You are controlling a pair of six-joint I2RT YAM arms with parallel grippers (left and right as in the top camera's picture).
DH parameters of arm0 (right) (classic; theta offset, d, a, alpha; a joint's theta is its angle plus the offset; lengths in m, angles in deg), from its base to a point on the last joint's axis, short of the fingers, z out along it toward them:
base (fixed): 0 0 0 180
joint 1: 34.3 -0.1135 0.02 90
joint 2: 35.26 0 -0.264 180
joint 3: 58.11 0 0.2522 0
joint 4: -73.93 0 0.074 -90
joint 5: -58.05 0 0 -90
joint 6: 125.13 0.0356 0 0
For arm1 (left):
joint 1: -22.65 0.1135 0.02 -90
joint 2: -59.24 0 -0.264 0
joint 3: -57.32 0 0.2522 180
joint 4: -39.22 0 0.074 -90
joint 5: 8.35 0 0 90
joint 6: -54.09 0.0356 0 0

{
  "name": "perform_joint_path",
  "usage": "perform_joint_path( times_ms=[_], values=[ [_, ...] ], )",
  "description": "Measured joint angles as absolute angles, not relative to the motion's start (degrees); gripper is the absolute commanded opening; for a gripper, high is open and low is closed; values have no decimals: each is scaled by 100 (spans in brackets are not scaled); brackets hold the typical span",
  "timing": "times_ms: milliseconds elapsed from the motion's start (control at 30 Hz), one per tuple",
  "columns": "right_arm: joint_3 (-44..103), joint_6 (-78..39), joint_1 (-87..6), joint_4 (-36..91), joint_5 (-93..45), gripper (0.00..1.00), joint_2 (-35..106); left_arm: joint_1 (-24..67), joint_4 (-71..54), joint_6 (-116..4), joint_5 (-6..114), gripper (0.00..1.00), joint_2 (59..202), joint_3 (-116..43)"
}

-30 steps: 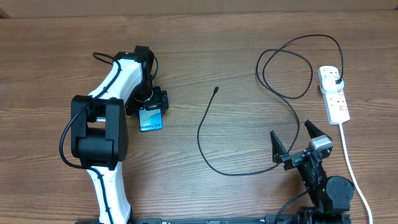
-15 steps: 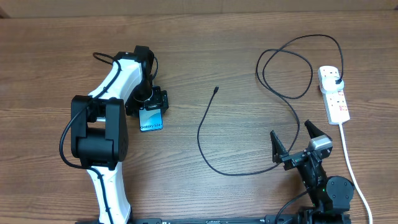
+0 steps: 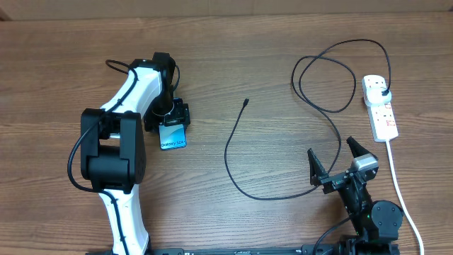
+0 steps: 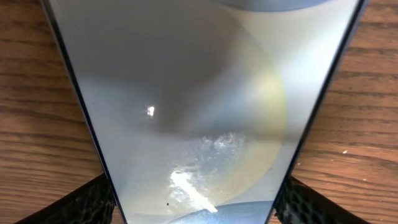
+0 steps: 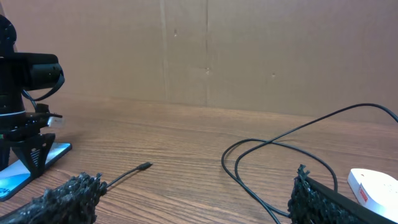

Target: Plug charger to phone and switch on socket

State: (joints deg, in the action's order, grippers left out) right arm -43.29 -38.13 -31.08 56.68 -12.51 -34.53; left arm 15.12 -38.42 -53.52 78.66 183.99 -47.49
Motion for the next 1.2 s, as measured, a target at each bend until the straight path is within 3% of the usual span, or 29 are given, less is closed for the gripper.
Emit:
perform_joint_path(
  times_ms=[200, 500, 833, 1200],
  values=[
    [-4329, -3813, -3108, 5670, -1251, 100, -3453, 1512, -3855, -5334, 7862, 58, 18397, -4751],
    [-4329, -3813, -3108, 5670, -1249, 100, -3453, 1512, -4218, -5332, 7842, 58, 18417, -4854],
    [-4329, -3813, -3108, 5670, -1251, 100, -3453, 1512, -4924, -5332, 7766, 58, 18500, -6082],
    [-4329, -3815, -3108, 5670, -1251, 100, -3453, 1512, -5219, -5551, 6800, 57, 18500, -7042]
  ],
)
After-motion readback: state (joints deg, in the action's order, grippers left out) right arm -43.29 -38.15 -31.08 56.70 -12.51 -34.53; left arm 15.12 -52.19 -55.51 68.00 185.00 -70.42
